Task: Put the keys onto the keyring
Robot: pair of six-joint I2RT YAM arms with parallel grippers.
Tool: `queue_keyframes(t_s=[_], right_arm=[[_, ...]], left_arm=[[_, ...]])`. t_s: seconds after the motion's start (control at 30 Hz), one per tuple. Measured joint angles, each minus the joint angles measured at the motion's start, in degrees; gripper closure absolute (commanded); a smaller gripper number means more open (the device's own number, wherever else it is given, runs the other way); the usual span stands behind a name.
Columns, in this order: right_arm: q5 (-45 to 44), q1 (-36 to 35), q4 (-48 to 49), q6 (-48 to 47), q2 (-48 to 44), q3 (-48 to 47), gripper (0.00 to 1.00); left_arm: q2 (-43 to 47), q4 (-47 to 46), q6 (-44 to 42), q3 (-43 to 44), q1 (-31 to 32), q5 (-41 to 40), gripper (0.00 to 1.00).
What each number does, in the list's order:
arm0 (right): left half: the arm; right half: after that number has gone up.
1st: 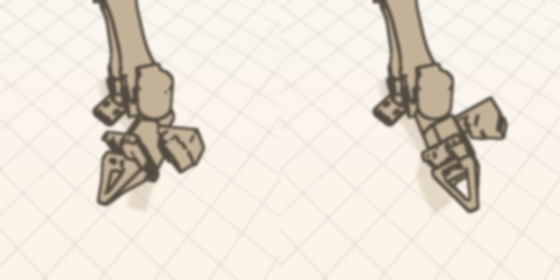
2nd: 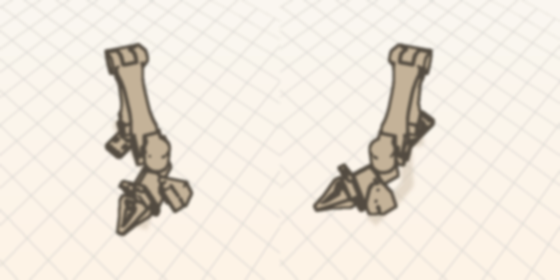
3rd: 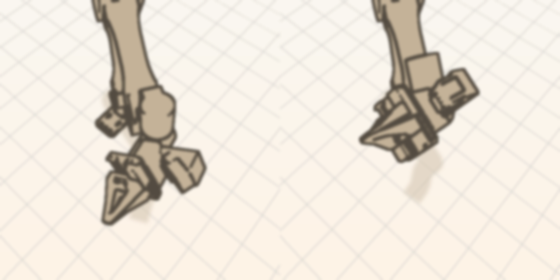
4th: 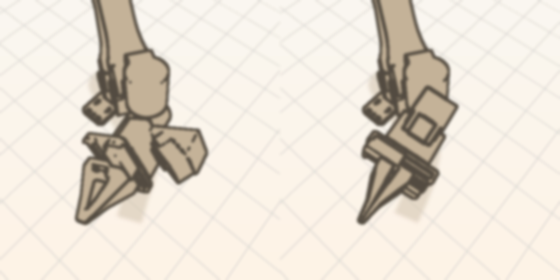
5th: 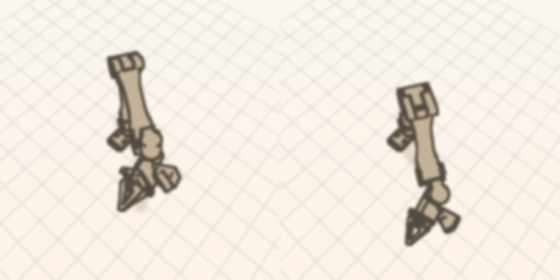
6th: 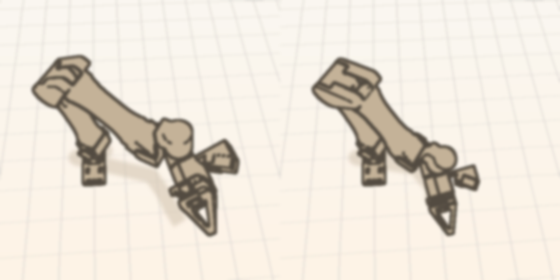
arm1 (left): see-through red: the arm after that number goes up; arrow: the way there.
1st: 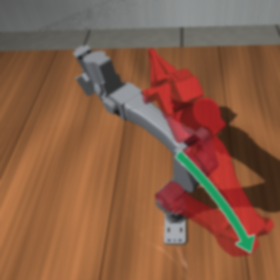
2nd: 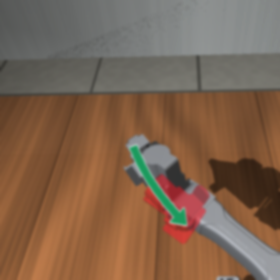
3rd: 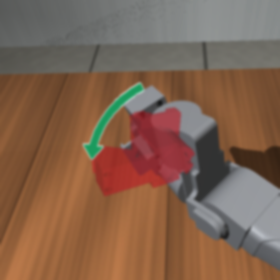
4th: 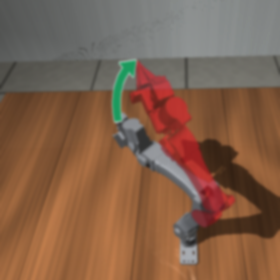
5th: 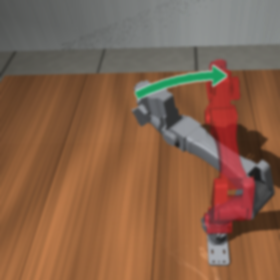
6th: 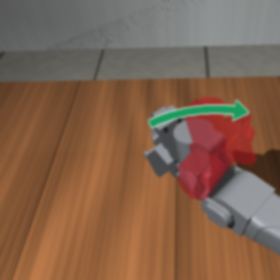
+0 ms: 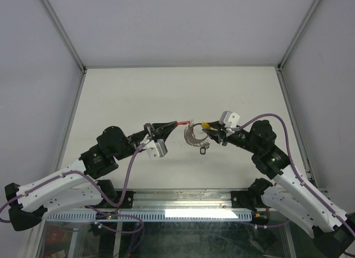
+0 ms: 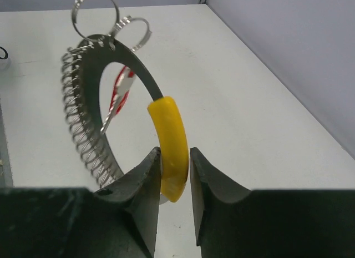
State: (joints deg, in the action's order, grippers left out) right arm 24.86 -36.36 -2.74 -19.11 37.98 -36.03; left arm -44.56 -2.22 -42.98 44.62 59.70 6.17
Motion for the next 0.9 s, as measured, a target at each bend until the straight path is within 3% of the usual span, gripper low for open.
queue_keyframes(t_s=[0.27, 0.37, 0.43, 0.57, 0.7, 0.8, 0.9], right_arm=[[0.02, 0.0, 0.85, 1.2, -1.2, 1.53, 0.69], [0.07, 0.0, 1.25, 1.29, -1.6, 1.7, 0.9], [0.24, 0.0, 1.36, 1.31, -1.79, 1.75, 0.99], [0.57, 0.0, 2.19, 2.01, -2.1, 1.9, 1.0], [0.94, 0.0, 3.06, 2.45, -2.25, 2.03, 0.8], [1.22, 0.0, 3.65, 2.84, -2.23, 2.23, 0.56], [1.79, 0.0, 5.18, 3.45, -2.25, 2.93, 0.47]], left_arm=[[-0.24, 0.94, -1.01, 0.57, -0.02, -0.17, 1.0], [-0.24, 0.94, -1.22, 0.57, -0.02, -0.17, 1.0], [-0.26, 0.94, -1.31, 0.57, -0.02, -0.17, 1.0], [-0.46, 0.94, -1.36, 0.57, -0.02, -0.17, 1.0], [-0.72, 0.9, -1.33, 0.57, -0.02, -0.17, 1.0], [-0.87, 0.9, -1.27, 0.57, -0.02, -0.17, 1.0], [-0.92, 0.85, -1.11, 0.57, 0.0, -0.15, 1.0]])
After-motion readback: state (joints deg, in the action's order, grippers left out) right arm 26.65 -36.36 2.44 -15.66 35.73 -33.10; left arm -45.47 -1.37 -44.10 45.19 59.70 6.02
